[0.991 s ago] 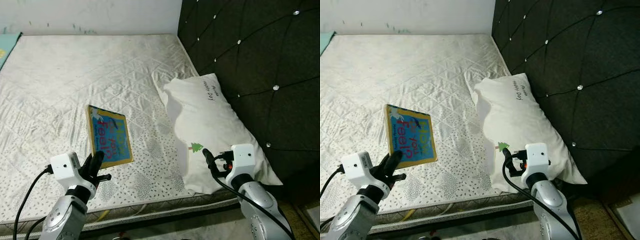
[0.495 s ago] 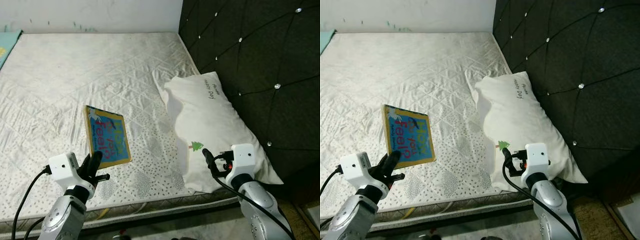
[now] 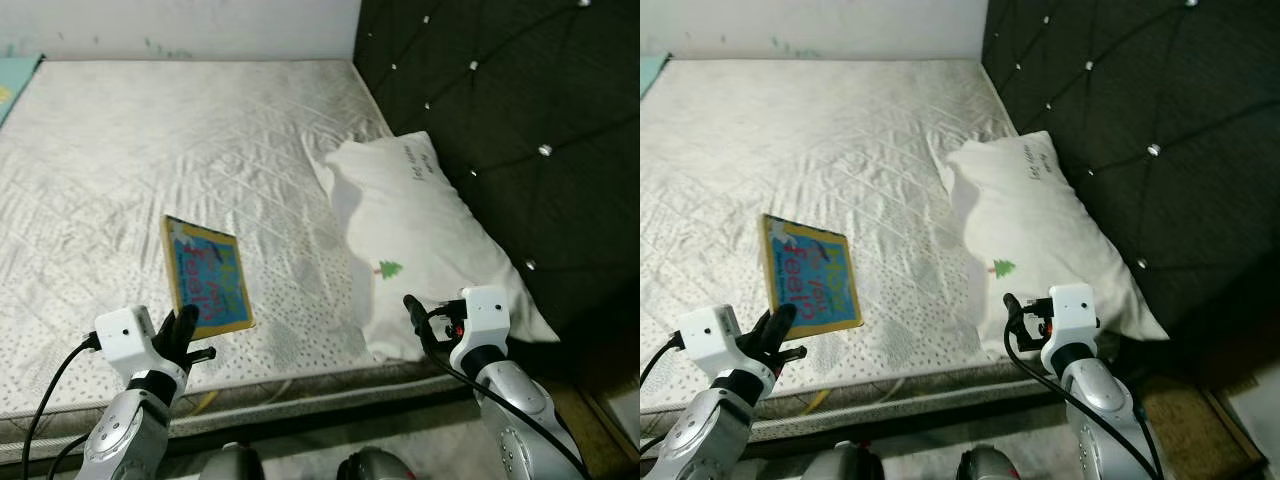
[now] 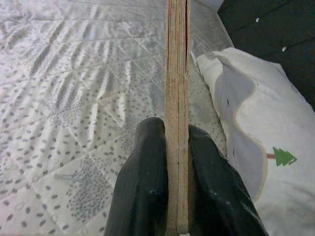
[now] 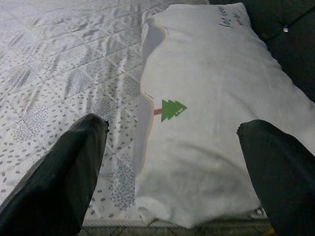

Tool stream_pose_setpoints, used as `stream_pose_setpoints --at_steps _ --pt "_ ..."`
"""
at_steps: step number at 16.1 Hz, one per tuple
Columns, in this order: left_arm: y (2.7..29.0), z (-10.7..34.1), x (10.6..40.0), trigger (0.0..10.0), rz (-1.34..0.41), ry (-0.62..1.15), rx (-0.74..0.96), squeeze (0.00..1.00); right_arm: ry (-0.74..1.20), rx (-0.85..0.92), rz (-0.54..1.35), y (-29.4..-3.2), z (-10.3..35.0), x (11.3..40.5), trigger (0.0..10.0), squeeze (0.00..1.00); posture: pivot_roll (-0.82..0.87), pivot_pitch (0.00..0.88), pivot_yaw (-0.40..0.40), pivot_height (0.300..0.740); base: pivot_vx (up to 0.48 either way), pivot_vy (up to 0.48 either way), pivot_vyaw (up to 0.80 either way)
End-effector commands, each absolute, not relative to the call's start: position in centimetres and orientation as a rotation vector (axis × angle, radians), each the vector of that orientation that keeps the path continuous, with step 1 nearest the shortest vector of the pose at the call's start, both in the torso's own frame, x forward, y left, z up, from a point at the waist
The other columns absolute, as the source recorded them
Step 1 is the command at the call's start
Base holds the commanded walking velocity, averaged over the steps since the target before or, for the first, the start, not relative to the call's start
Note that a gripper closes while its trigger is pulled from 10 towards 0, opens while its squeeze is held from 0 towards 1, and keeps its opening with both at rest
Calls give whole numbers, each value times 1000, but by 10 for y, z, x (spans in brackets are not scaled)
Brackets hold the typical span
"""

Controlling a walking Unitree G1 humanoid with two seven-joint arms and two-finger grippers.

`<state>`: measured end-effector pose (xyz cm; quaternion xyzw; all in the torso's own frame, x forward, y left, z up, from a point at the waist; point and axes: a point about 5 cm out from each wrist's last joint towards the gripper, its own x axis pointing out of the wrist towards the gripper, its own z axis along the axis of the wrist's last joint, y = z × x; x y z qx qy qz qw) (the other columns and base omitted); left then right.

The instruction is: Clean up the room

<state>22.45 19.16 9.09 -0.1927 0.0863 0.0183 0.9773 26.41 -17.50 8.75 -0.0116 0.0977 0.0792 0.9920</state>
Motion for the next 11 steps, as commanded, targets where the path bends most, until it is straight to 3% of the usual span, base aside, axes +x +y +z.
stream_pose_setpoints --at_steps 1,11 --pt "193 98 228 10000 51 128 -377 0 187 -22 161 -177 90 265 10000 0 -93 133 -60 671 0 0 0" --pt "200 98 232 10000 110 112 -339 0 184 -24 178 -175 89 267 10000 0 -93 124 -58 671 0 0 0"
